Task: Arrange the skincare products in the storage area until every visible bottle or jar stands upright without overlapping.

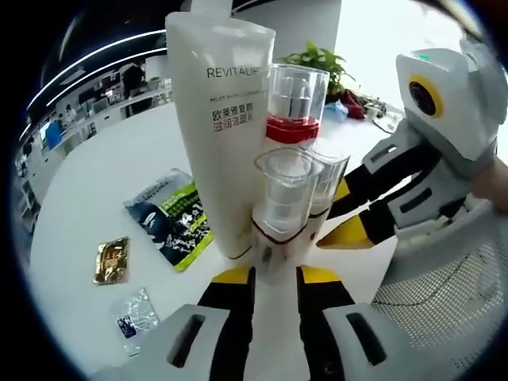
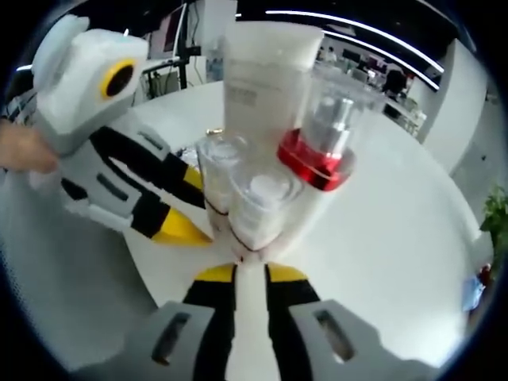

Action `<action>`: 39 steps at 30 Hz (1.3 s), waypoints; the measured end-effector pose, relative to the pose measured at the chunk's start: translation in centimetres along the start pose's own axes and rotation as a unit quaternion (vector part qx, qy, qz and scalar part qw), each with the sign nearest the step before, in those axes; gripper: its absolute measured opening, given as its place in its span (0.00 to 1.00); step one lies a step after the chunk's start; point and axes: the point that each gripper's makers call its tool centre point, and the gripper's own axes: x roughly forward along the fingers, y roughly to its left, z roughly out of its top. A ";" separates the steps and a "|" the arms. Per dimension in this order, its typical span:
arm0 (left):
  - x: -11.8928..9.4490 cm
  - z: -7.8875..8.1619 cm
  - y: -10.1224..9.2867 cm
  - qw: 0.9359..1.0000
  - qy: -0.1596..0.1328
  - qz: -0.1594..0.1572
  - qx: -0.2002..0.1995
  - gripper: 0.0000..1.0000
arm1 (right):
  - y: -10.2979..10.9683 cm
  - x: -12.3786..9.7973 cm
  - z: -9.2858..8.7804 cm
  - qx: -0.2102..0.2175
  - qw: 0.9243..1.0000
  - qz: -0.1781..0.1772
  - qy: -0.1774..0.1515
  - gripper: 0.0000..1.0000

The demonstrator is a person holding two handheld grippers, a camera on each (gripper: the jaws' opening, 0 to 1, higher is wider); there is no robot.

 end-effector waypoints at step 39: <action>-8.5 0.2 5.4 0.999 -0.001 0.025 0.025 0.86 | 0.0 -5.3 3.5 0.074 0.993 -0.042 -0.085 0.76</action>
